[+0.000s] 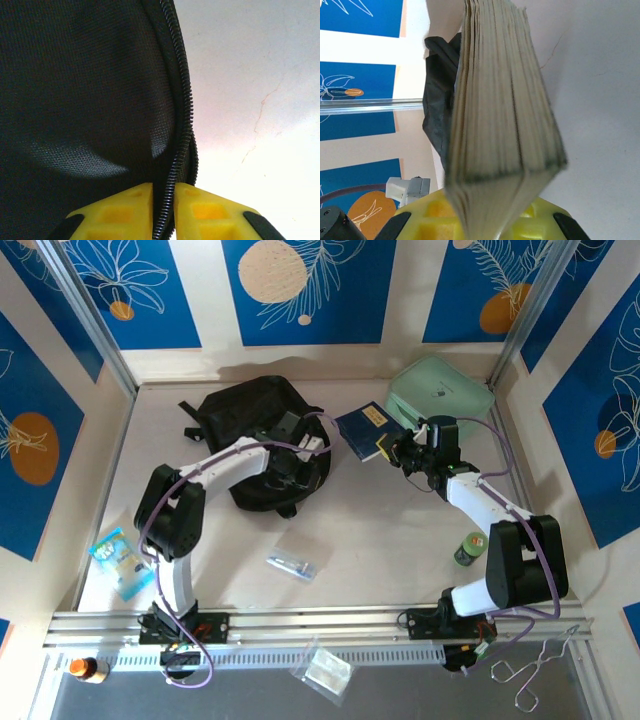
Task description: Pack books, pencil case, and school supplies into a backpack
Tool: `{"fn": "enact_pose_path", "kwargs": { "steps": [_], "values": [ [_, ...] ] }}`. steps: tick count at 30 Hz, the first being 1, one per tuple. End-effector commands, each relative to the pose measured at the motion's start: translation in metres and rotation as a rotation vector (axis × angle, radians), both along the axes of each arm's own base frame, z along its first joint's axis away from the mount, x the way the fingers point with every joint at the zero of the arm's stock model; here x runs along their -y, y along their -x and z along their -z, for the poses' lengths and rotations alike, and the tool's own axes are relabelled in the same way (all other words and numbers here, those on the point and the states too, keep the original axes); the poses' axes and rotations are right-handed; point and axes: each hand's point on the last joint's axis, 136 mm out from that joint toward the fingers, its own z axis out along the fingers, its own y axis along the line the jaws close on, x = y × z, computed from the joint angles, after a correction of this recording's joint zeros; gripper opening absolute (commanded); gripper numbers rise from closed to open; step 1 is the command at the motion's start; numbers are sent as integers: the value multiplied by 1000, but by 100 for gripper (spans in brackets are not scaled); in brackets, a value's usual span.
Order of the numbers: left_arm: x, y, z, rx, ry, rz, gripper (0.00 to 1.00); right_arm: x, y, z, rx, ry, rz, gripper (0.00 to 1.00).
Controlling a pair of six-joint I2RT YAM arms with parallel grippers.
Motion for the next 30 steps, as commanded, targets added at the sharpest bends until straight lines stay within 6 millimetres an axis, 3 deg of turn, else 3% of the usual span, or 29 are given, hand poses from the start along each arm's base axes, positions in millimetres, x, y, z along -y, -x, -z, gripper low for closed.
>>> {"fn": "enact_pose_path", "kwargs": {
  "steps": [1,8,13,23,30],
  "values": [
    [3,0,-7,4,-10,18,12,0,3,3,-6,-12,-13,2],
    [2,-4,-21,33,-2,21,5,2,4,5,-9,-9,-8,2],
    [-4,-11,-42,86,3,4,0,7,9,7,-13,8,-5,2],
    [-22,-34,-111,343,26,-52,0,29,41,22,-25,140,29,2],
    [-6,-45,-156,467,144,-33,0,10,59,11,60,116,-47,2]
  ]
}}
